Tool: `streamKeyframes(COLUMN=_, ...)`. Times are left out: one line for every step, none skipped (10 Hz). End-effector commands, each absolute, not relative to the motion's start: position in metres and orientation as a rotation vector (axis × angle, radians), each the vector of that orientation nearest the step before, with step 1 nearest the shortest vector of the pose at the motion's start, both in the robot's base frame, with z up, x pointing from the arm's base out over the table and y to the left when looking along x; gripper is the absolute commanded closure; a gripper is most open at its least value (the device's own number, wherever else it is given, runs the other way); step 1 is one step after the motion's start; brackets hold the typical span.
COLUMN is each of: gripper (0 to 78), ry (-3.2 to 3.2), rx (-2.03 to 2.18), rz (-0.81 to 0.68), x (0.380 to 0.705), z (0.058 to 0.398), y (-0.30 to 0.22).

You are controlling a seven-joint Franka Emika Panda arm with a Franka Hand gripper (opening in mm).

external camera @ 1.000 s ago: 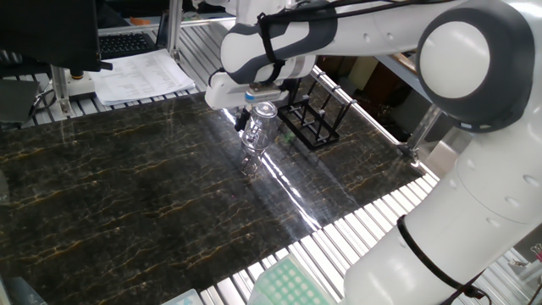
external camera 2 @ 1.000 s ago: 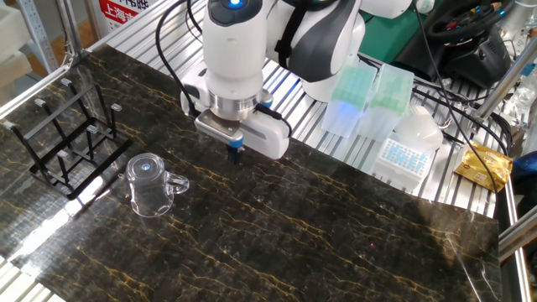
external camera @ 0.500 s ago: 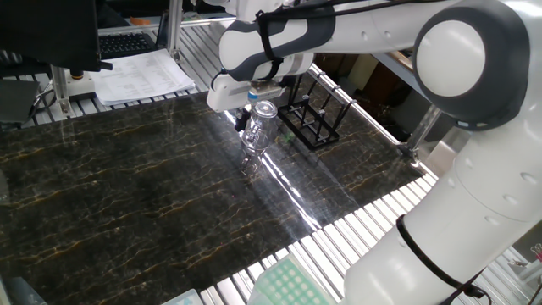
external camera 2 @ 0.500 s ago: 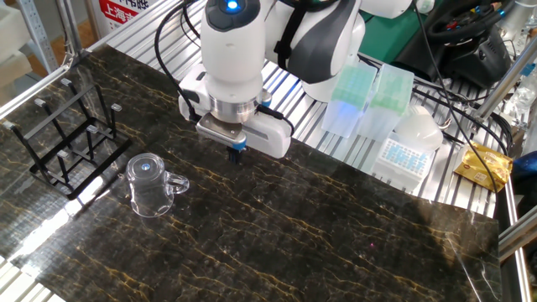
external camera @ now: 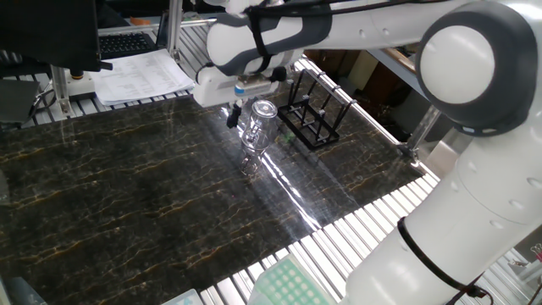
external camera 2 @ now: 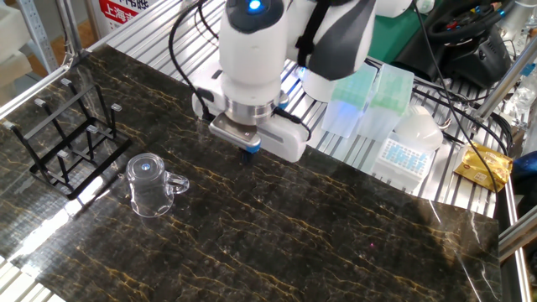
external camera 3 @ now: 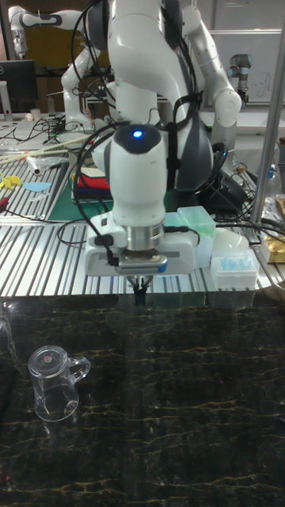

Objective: Take the cup off the cup rack

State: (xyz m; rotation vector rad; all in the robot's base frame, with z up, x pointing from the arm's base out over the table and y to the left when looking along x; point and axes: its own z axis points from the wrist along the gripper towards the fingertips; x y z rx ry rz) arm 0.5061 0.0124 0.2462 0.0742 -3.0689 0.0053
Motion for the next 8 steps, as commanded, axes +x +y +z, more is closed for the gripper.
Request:
streamKeyframes(gripper=76.4, ry=-3.075, rx=0.109, rz=-0.001, x=0.508, z=0.266, y=0.015)
streamKeyframes(gripper=76.4, ry=-3.074, rx=0.101, rz=-0.012, x=0.508, z=0.271, y=0.015)
streamKeyframes(gripper=76.4, ry=-3.068, rx=0.086, rz=-0.014, x=0.508, z=0.276, y=0.018)
streamKeyframes(gripper=76.4, ry=-3.057, rx=0.07, rz=-0.015, x=0.507, z=0.283, y=0.021)
streamKeyframes(gripper=76.4, ry=-3.046, rx=0.056, rz=-0.015, x=0.505, z=0.29, y=0.023)
streamKeyframes(gripper=76.4, ry=-3.046, rx=0.042, rz=-0.017, x=0.504, z=0.295, y=0.024)
streamKeyframes(gripper=76.4, ry=-3.047, rx=0.039, rz=-0.018, x=0.503, z=0.301, y=0.023)
streamKeyframes(gripper=76.4, ry=-3.046, rx=0.039, rz=-0.019, x=0.503, z=0.305, y=0.021)
